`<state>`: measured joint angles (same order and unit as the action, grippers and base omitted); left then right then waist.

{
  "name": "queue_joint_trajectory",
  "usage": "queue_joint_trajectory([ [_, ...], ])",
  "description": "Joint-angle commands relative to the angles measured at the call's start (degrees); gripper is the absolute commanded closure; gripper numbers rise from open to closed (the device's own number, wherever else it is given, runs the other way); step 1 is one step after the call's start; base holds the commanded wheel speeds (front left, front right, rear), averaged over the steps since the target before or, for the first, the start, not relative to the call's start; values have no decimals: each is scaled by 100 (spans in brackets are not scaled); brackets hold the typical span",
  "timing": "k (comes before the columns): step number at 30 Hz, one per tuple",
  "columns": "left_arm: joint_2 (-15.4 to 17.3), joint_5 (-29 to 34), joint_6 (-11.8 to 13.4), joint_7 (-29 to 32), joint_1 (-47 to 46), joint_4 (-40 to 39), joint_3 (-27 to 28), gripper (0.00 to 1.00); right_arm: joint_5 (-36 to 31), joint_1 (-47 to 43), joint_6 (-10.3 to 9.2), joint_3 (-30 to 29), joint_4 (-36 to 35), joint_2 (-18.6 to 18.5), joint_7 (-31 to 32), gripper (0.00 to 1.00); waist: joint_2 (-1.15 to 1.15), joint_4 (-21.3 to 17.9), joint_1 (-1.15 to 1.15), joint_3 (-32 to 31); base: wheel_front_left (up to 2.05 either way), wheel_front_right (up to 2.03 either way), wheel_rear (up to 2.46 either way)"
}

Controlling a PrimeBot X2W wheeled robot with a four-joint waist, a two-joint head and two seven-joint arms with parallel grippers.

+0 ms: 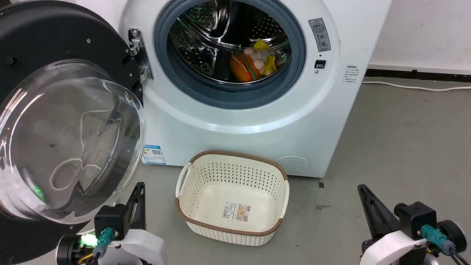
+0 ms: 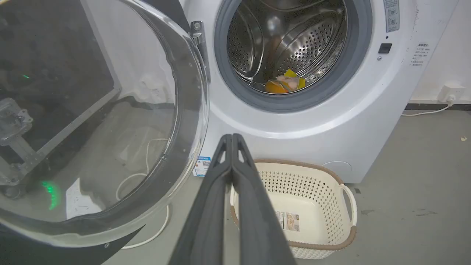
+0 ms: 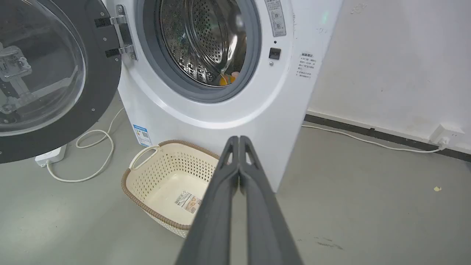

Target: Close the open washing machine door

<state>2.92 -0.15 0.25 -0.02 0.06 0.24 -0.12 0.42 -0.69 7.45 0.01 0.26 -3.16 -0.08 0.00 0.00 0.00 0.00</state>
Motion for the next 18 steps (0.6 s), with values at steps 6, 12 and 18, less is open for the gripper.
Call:
queue_joint_trajectory([
  [6, -4, 15, -25, 2, -6, -24, 12, 100, -42, 69, 3, -1, -26, 28, 8, 100, 0, 0, 0, 0, 0, 0, 0],
  [12, -4, 15, -25, 2, -6, -24, 12, 100, -42, 69, 3, -1, -26, 28, 8, 100, 0, 0, 0, 0, 0, 0, 0],
  [18, -4, 15, -25, 2, -6, -24, 12, 100, -42, 69, 3, -1, -26, 28, 8, 100, 0, 0, 0, 0, 0, 0, 0],
])
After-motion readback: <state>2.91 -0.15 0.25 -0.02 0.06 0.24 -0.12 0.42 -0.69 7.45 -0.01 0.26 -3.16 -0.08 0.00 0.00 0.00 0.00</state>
